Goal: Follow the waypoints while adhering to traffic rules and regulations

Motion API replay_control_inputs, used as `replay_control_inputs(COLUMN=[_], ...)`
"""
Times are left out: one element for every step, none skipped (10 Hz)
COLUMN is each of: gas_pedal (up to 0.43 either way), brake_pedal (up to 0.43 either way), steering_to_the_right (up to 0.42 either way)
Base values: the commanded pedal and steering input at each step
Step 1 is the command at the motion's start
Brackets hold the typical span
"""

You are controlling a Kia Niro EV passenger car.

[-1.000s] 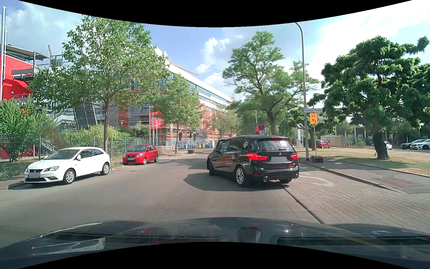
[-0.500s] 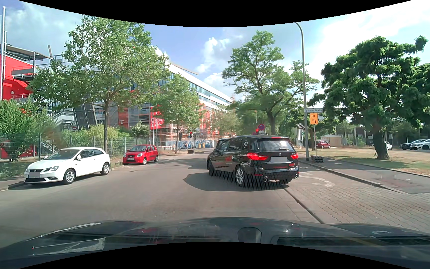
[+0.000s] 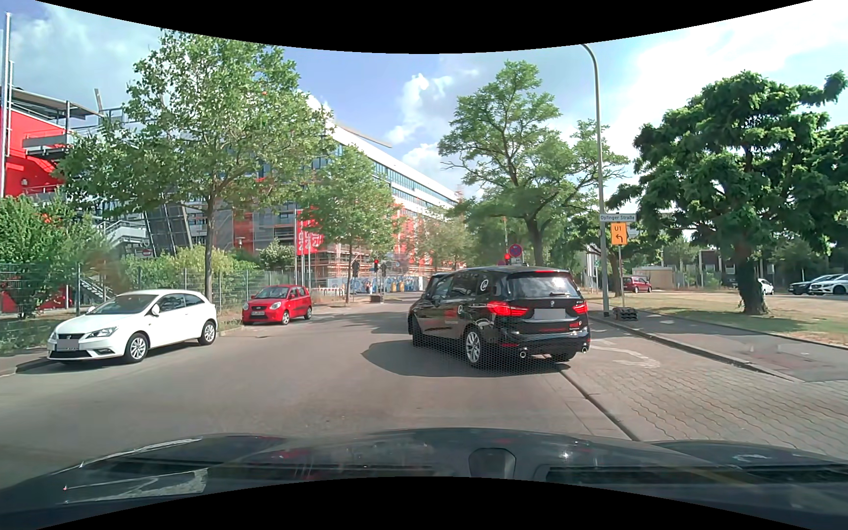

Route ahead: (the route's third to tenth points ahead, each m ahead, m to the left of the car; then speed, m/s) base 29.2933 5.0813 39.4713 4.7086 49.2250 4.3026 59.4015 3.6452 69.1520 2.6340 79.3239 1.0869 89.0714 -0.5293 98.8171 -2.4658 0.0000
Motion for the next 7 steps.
replay_control_inputs(gas_pedal=[0.000, 0.000, 0.000, 0.000, 0.000, 0.000, 0.000], brake_pedal=[0.323, 0.323, 0.323, 0.323, 0.323, 0.323, 0.323], steering_to_the_right=[-0.001, -0.001, 0.000, -0.001, 0.000, 0.000, 0.000])
